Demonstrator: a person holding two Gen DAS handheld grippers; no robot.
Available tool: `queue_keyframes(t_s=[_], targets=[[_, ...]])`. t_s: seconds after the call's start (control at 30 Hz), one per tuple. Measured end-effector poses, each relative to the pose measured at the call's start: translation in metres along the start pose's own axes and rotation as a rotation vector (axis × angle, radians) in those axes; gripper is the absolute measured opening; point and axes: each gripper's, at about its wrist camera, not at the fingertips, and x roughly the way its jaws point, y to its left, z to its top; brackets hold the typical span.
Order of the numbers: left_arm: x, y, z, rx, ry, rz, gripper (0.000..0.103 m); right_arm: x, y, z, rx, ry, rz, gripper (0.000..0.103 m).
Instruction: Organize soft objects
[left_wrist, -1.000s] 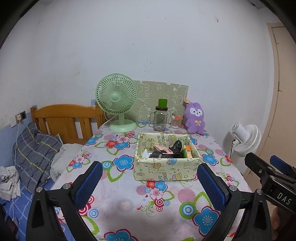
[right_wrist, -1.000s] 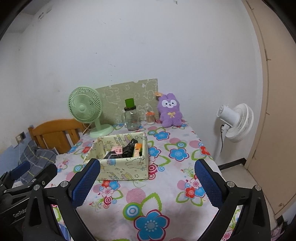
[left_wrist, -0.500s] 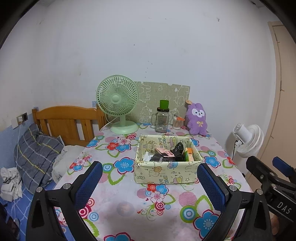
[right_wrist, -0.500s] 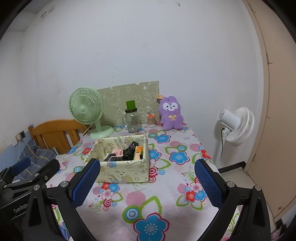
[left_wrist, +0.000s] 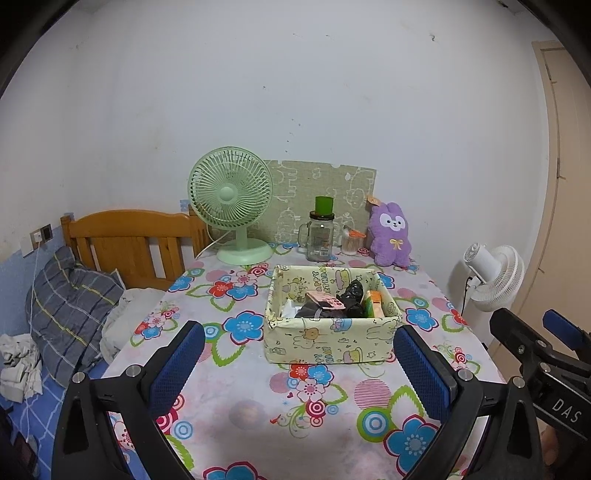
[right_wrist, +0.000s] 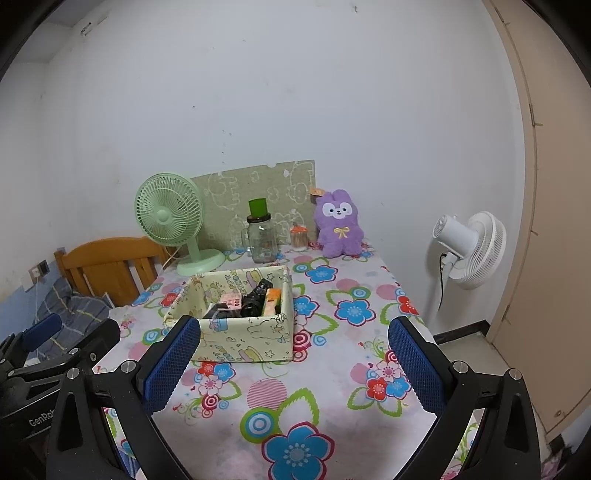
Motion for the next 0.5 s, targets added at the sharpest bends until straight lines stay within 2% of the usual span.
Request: queue_keyframes(t_s=[0.5], targets=[[0.0053,-0.0003,0.0086,0.030,-0.006,-0.022,0.103,0.0057,0.0023,0.0034,0.021,-0.011,-0.024,0.103]])
